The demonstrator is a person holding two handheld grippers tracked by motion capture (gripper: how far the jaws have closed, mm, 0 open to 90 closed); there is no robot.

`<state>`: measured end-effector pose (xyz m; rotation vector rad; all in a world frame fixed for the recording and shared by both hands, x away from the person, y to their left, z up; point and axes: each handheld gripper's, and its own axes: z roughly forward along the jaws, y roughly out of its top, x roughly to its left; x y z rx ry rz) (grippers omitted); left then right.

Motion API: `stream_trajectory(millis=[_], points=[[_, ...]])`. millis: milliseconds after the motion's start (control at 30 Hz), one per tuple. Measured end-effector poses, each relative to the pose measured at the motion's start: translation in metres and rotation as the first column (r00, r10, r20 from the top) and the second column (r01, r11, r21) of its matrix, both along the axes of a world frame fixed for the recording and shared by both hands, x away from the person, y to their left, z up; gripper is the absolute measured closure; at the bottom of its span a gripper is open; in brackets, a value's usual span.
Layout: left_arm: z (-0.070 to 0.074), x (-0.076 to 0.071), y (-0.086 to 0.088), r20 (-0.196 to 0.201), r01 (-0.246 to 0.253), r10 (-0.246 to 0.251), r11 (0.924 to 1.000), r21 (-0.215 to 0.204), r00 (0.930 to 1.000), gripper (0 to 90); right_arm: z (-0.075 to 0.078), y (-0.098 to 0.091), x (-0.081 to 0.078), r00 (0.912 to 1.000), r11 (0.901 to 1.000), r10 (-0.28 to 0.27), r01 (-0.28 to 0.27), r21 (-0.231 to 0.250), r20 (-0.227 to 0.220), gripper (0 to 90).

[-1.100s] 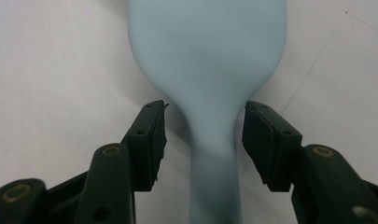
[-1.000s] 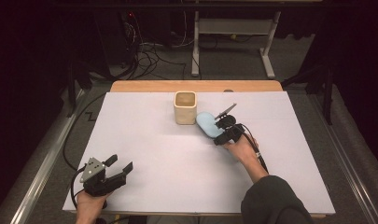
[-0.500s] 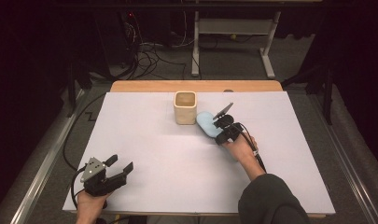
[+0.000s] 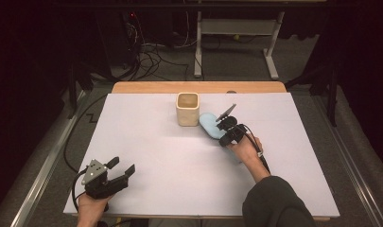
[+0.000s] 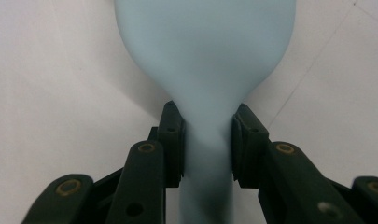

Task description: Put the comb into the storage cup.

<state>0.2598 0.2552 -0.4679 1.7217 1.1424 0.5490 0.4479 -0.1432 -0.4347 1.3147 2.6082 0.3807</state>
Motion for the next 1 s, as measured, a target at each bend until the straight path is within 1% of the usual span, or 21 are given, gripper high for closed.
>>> stream_trajectory(millis=[100,300,400,433,567,600,700,733,900,1000], points=[[0.0,0.0,0.0,0.001,0.0,0.0,1.0,-0.001,1.0,30.1,0.0,0.0,-0.002,0.9999,0.9999,0.009,-0.009,-0.015,0.012,70.6],[0.0,0.001,0.0,-0.002,0.0,0.0,1.0,-0.003,1.0,30.0,0.002,-0.002,-0.004,0.9994,0.9995,0.027,-0.027,-0.016,0.02,70.7],[0.0,0.0,0.0,-0.001,0.003,-0.003,1.0,-0.003,1.0,30.0,0.004,-0.003,-0.006,0.9993,0.9998,0.021,-0.021,-0.005,0.03,70.7],[0.0,0.0,0.0,0.0,0.002,-0.002,1.0,-0.004,1.0,30.0,0.005,-0.004,-0.007,0.9989,0.9995,0.03,-0.03,-0.003,0.036,70.7],[0.0,0.001,0.0,-0.002,0.004,-0.004,1.0,-0.005,1.0,30.0,0.01,-0.008,-0.011,0.9982,0.9991,0.038,-0.039,0.015,0.047,70.8],[0.0,0.0,0.0,-0.001,0.005,-0.005,1.0,-0.005,1.0,30.0,0.011,-0.008,-0.013,0.9985,0.9993,0.031,-0.032,0.019,0.046,70.8],[0.0,0.0,-0.001,-0.002,0.005,-0.005,1.0,-0.003,1.0,30.0,0.014,-0.012,-0.016,0.9971,0.9985,0.048,-0.05,0.022,0.059,70.7],[0.0,0.001,-0.001,-0.001,0.007,-0.007,1.0,-0.002,1.0,30.0,0.015,-0.012,-0.018,0.9973,0.9988,0.04,-0.042,0.025,0.061,70.7],[0.0,0.0,-0.001,0.0,0.007,-0.007,1.0,-0.002,1.0,30.0,0.02,-0.019,-0.025,0.9954,0.9975,0.054,-0.057,0.042,0.079,70.7],[0.0,0.001,-0.002,-0.003,0.009,-0.009,1.0,-0.002,1.0,30.0,0.023,-0.023,-0.029,0.9947,0.9969,0.053,-0.057,0.053,0.088,70.7]])
